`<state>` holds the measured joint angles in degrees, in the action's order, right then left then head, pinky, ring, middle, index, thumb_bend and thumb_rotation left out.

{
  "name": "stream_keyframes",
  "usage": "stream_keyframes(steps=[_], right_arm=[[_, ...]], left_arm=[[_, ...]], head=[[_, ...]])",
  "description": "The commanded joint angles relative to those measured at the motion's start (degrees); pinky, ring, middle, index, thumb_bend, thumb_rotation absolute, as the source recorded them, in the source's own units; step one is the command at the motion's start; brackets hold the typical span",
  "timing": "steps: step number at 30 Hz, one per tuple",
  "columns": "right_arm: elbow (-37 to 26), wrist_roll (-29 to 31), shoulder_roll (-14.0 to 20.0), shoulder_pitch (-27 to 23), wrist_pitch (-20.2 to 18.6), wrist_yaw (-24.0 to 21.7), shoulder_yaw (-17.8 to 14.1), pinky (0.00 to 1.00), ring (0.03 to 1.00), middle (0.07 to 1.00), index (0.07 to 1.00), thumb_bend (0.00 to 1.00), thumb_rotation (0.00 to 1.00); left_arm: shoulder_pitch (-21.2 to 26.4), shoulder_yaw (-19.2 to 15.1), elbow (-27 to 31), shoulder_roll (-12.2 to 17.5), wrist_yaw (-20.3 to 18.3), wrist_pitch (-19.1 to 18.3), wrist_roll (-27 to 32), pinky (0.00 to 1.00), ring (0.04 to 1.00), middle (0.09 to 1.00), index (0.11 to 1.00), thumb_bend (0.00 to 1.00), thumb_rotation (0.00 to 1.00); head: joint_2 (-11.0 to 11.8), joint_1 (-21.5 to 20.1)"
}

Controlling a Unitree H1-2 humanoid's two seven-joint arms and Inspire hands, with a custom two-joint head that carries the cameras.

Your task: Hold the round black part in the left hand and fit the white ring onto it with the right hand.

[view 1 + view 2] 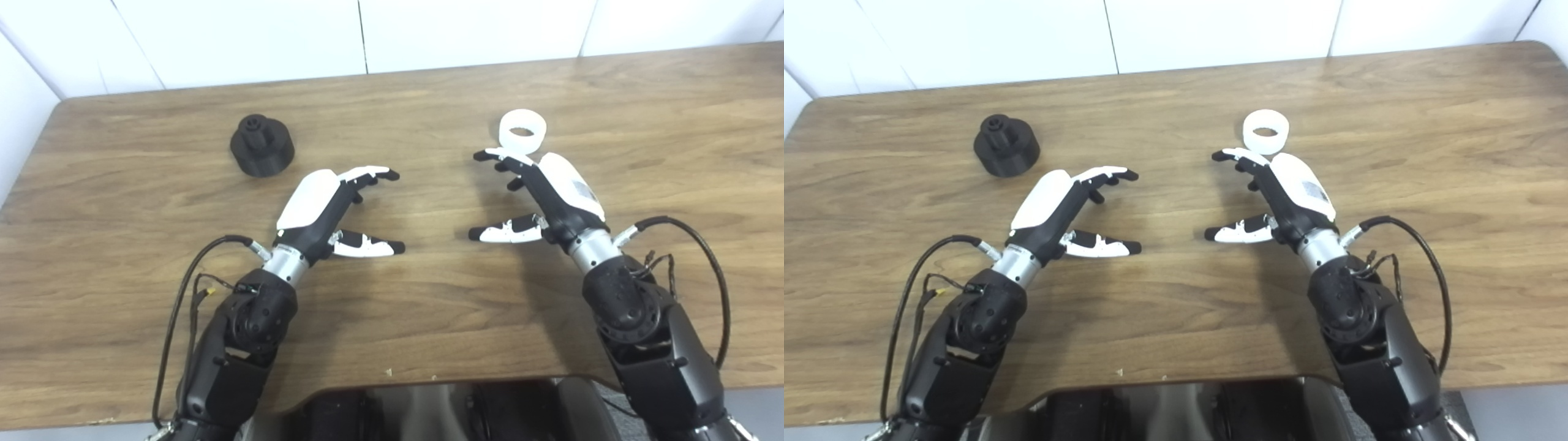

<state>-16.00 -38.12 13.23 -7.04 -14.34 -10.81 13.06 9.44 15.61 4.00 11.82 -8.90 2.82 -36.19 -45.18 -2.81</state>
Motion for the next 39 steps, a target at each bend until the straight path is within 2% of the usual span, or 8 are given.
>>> stream_keyframes(steps=[1,19,25,26,30,33,39], right_arm=[[-2.27,0.03,0.33,-2.1,1.97,0.76,-0.27,0.69,0.83,0.88,0.824,0.75,0.18],[-1.76,0.31,0.25,-2.19,2.31,0.89,-0.17,0.7,0.829,0.877,0.823,0.76,0.19],[-1.88,1.3,1.45,-1.74,2.91,0.7,-0.82,0.69,0.829,0.882,0.824,0.75,0.18],[-1.82,1.57,1.72,-1.58,3.09,0.77,-1.03,0.68,0.829,0.881,0.823,0.75,0.17],[-1.35,2.9,2.98,-0.95,4.57,1.3,-2.01,0.67,0.828,0.881,0.82,0.76,0.15],[-0.52,4.18,3.85,-0.52,6.26,1.77,-2.82,0.66,0.827,0.88,0.821,0.76,0.13],[0.34,5.68,4.1,-0.21,7.49,2.24,-3.75,0.66,0.832,0.879,0.823,0.77,0.1]], left_arm=[[2.17,-0.37,0.76,0.15,1.46,0.71,-0.29,0.65,0.807,0.836,0.775,0.86,0.27],[1.86,-0.55,0.27,-0.07,2.26,1.41,-0.18,0.64,0.804,0.832,0.771,0.86,0.27],[2.08,0.44,-0.98,-0.84,4.24,2.52,-1.43,0.63,0.789,0.821,0.762,0.86,0.27],[2.08,0.67,-1.13,-1.11,4.41,2.42,-1.65,0.63,0.792,0.822,0.764,0.86,0.28],[2.17,1.51,-2.19,-2.35,5.26,2.19,-2.59,0.64,0.797,0.825,0.767,0.86,0.3],[2.39,2.29,-3.09,-2.96,6.07,2.27,-3.54,0.63,0.795,0.827,0.772,0.86,0.29],[2.68,2.99,-3.45,-3.13,6.87,1.76,-4.64,0.61,0.8,0.83,0.775,0.86,0.3]], head=[[-0.07,-0.03],[0.49,1.18],[2.04,7.53],[2.61,10.14],[3.89,15.02],[4.51,16.51],[4.81,16.38]])
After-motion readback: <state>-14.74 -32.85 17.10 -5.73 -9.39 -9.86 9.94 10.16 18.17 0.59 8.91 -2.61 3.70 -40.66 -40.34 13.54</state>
